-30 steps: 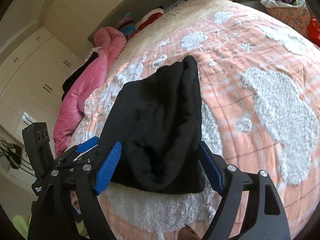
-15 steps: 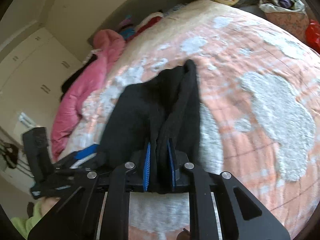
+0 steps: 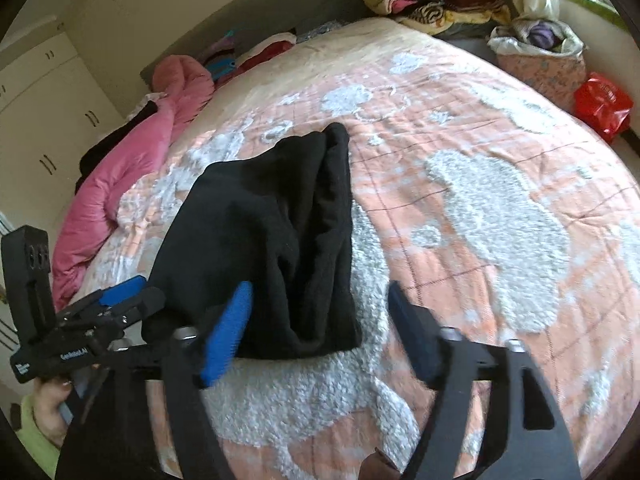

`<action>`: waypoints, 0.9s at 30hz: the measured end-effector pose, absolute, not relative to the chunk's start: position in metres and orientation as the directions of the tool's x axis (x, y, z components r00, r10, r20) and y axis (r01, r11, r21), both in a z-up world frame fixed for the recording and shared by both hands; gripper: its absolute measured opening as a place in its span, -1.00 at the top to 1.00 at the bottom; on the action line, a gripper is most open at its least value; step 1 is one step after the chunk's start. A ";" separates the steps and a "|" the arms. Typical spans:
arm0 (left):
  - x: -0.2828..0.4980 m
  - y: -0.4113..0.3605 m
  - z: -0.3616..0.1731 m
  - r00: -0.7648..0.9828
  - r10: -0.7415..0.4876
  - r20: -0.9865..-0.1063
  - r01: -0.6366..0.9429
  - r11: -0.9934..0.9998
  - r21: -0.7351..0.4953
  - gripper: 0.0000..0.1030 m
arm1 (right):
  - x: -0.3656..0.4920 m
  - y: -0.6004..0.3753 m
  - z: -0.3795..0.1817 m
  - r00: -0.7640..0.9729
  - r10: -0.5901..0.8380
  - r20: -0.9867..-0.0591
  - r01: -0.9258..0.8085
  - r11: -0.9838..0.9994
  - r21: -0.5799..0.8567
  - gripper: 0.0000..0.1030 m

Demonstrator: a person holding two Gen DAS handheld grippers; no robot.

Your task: Fold small clothes

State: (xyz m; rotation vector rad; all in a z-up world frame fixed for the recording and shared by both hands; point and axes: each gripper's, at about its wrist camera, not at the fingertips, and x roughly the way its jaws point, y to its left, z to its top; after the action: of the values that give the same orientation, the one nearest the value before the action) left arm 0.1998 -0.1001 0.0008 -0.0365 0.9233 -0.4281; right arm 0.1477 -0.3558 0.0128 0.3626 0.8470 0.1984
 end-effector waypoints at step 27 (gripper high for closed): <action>0.173 -0.081 0.033 0.593 -0.363 -0.718 0.332 0.923 -0.193 -0.82 | 0.084 -0.337 0.059 0.779 0.182 -0.600 -0.017 0.962 0.271 -0.91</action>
State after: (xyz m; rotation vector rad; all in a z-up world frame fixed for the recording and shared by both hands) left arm 0.1727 -0.0806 0.0333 -0.0405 0.8443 -0.4040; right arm 0.0845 -0.3373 0.0592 0.2583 0.6705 0.1088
